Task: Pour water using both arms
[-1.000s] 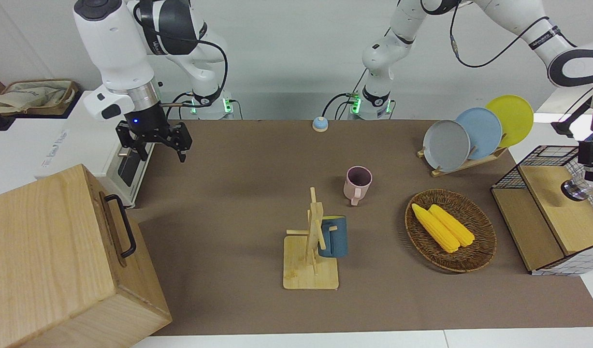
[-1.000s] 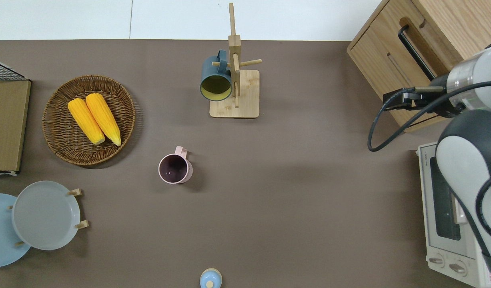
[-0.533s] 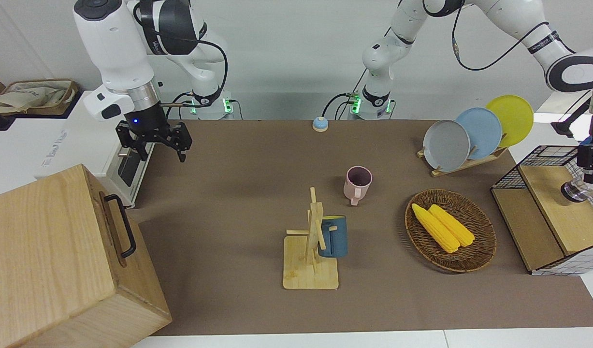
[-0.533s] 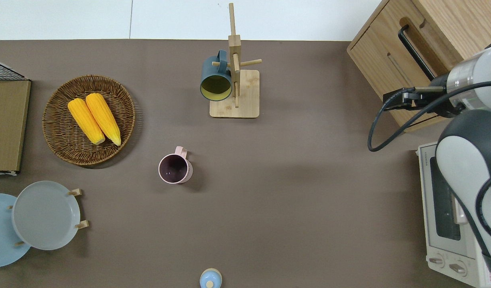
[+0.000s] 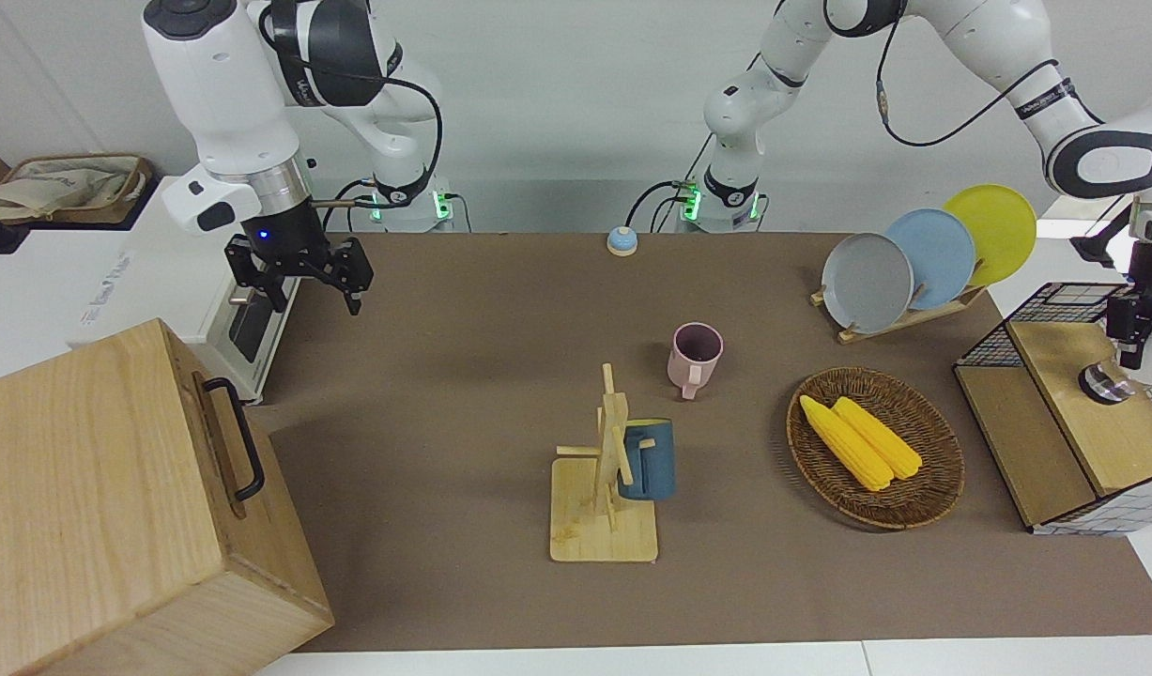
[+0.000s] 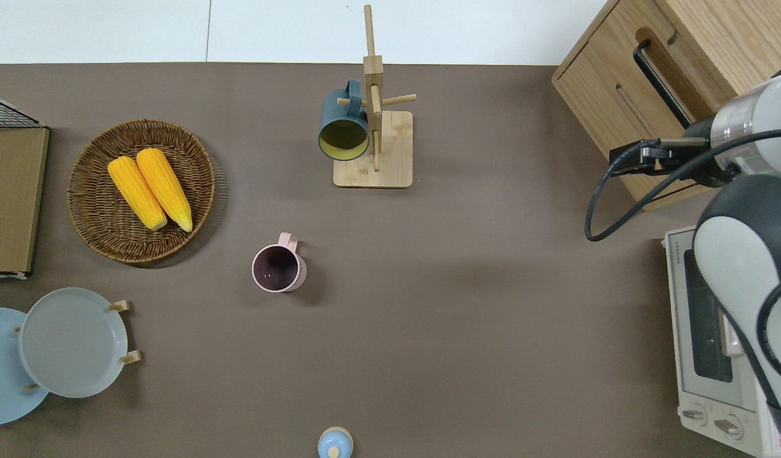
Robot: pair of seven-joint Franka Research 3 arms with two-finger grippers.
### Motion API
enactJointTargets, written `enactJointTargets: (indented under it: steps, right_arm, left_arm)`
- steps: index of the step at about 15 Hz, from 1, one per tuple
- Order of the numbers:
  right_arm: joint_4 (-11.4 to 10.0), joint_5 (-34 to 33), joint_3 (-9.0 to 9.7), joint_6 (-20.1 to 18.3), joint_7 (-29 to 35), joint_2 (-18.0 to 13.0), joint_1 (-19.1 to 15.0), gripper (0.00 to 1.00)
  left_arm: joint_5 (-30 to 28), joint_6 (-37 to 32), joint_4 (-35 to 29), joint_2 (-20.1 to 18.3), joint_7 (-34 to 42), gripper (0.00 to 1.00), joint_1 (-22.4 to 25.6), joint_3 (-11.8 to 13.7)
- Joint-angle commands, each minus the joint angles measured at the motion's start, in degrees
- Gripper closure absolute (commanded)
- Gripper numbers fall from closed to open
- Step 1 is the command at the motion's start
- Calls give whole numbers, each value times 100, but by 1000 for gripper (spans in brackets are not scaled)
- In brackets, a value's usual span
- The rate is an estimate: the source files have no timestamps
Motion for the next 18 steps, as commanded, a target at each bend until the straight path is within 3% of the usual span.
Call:
enactJointTargets:
  steps: [1, 18]
  right_arm:
    - [-6, 23, 59, -28, -98, -100, -89, 9]
    - [-6, 31, 68, -28, -98, -100, -89, 9]
  left_arm:
    - [-246, 150, -41, 37, 323, 9, 44, -65]
    - [-246, -70, 3, -50, 235, 2, 71, -39]
